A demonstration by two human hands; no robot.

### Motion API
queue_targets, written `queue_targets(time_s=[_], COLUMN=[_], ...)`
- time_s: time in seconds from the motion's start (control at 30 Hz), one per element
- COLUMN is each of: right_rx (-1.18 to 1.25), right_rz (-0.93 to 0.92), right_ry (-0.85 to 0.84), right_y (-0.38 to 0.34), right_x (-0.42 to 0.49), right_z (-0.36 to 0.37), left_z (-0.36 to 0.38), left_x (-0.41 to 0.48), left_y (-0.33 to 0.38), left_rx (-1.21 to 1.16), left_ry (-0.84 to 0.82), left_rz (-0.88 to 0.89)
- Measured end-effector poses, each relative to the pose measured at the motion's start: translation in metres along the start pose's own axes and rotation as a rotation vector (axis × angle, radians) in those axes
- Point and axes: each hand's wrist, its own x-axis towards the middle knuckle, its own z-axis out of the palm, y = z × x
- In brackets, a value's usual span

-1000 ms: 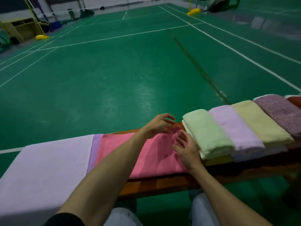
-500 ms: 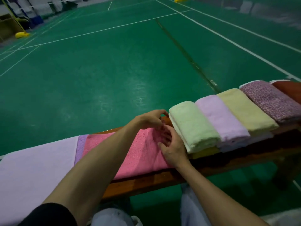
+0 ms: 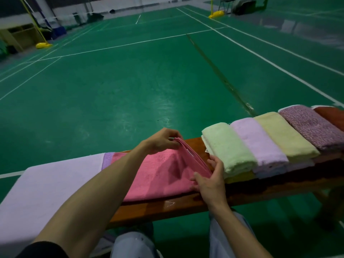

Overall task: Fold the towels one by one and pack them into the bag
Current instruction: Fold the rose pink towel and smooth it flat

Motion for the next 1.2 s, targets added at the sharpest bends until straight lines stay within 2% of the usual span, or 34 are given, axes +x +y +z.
queue_targets(time_s=[0.17,0.3,0.47,0.57,0.67,0.8,1.2], right_rx=[0.162,0.173,0.070,0.104,0.085,0.068,-0.091], right_rz=[0.127,0.110,0.016,0.028,0.034,0.083,0.212], right_ry=[-0.010,0.017,-0.032,-0.114,-0.205,-0.305,-0.472], right_y=[-0.010,-0.022,-0.030,-0.029,-0.028,-0.025,-0.008], right_x=[-0.015,-0.028,-0.051,-0.067,-0.083,-0.101,-0.107], right_z=[0.002,0.013,0.060,0.105,0.146,0.187,0.207], left_z=[-0.012,-0.022,-0.043,-0.062,-0.084,-0.105,-0.097], left_x=[-0.024,-0.036,-0.057,-0.077,-0.093,-0.109,-0.123], left_y=[-0.002,-0.004,-0.017,-0.025,-0.035,-0.062,-0.125], left_rx=[-0.073,0.087,0.017,-0.128,-0.170,-0.069,0.348], left_ry=[0.102,0.245,0.242,0.358,0.457,0.511,0.506], left_rz=[0.015,0.036,-0.134,-0.180,-0.287,-0.359,-0.273])
